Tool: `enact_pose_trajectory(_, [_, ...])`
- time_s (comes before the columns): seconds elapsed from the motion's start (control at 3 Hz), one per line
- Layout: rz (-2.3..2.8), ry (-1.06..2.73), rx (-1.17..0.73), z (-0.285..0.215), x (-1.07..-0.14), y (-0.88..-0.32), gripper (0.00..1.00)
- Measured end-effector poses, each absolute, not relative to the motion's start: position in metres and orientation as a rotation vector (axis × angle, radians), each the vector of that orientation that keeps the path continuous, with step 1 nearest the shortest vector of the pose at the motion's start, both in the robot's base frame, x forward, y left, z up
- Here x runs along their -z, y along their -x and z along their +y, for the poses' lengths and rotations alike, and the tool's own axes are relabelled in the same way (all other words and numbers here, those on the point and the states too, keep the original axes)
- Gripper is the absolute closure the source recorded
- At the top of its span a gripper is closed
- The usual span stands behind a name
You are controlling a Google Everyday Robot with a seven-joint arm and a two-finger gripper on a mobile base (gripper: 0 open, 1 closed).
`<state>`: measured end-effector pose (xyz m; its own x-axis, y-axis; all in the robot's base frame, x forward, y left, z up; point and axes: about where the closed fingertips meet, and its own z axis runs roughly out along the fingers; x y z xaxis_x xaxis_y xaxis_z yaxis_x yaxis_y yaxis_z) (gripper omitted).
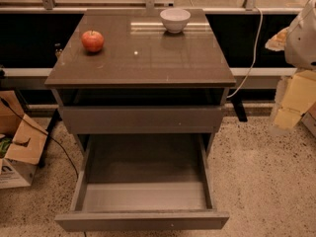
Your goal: Close middle drawer
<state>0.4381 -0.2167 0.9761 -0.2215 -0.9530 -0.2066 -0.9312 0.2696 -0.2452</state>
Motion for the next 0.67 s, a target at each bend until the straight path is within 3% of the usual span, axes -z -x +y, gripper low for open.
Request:
enact_pose_trajectory(0.33, [2.232,1.725,0.098,-0.2167,-0.9761,-0.4381,0.00])
enact_pose_trajectory(0.67, [2.225,1.720,0.106,-0.2160,-0.9786,-0.4383,0.16])
